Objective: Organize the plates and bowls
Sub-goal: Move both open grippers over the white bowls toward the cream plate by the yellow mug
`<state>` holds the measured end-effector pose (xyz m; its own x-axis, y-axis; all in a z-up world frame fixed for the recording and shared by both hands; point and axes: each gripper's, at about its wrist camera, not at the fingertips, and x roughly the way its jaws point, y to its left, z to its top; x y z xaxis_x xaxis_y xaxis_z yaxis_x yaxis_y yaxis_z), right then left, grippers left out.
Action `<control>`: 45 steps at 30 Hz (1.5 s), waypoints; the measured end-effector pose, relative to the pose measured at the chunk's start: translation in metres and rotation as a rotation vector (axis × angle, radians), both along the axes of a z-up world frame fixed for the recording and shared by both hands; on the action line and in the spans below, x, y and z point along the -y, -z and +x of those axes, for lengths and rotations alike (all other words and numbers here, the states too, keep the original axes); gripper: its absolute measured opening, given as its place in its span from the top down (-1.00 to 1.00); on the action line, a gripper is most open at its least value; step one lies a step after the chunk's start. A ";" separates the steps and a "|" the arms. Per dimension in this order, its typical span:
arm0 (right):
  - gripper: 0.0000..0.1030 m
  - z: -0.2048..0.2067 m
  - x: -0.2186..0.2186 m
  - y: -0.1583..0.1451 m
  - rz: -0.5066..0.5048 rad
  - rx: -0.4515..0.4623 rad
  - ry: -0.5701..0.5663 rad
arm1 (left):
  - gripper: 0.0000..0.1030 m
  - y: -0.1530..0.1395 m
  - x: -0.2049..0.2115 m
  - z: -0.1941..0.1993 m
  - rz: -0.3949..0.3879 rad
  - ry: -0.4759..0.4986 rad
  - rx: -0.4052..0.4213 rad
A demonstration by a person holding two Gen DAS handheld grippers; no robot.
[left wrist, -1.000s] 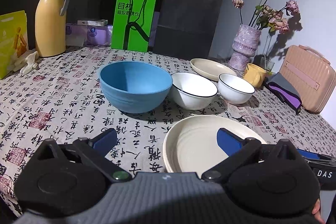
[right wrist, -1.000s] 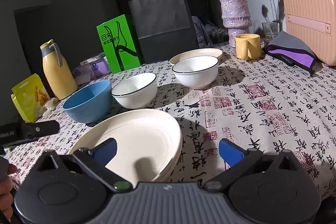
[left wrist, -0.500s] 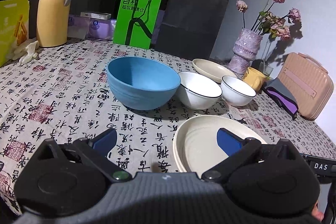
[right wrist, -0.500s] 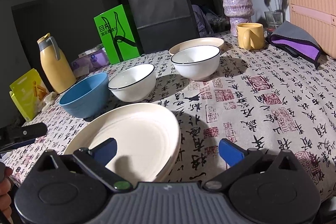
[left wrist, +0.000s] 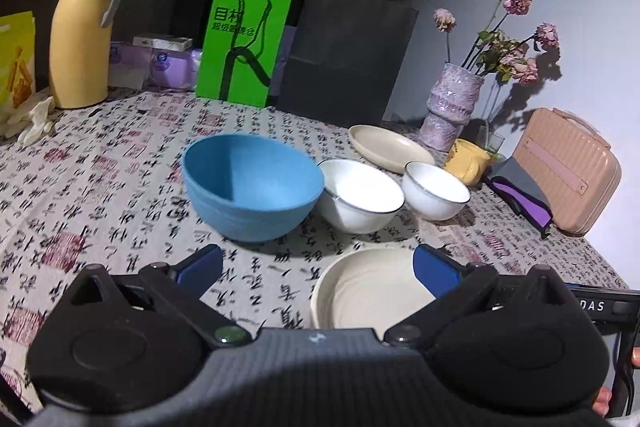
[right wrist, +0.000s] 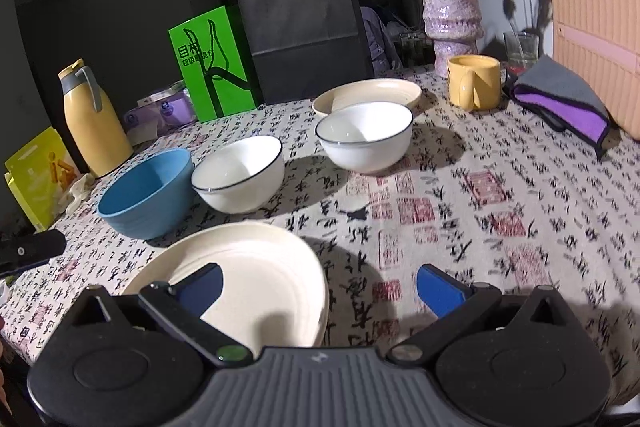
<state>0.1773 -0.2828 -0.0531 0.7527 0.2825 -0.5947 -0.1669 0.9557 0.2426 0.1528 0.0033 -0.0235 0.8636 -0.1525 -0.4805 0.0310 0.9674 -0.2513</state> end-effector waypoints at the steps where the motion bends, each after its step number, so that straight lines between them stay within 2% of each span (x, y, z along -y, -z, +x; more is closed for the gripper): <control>1: -1.00 0.002 0.000 -0.003 -0.006 0.005 -0.001 | -1.00 -0.003 0.002 0.002 0.002 0.005 0.003; 14: -1.00 0.033 0.009 -0.029 -0.081 0.036 -0.012 | -1.00 -0.038 0.033 0.034 0.014 0.096 0.016; 24: -1.00 0.074 0.031 -0.046 -0.045 0.017 -0.040 | -1.00 -0.066 0.057 0.072 0.017 0.123 -0.007; 39: -1.00 0.133 0.063 -0.075 -0.001 0.026 -0.036 | -1.00 -0.102 0.098 0.126 0.042 0.093 -0.021; 45: -1.00 0.156 0.073 -0.089 0.005 0.045 -0.023 | -1.00 -0.111 0.108 0.154 0.020 0.055 -0.039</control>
<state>0.3334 -0.3561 0.0355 0.7720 0.3030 -0.5587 -0.1997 0.9502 0.2394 0.3070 -0.1045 0.0875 0.8346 -0.1898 -0.5172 0.0751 0.9692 -0.2345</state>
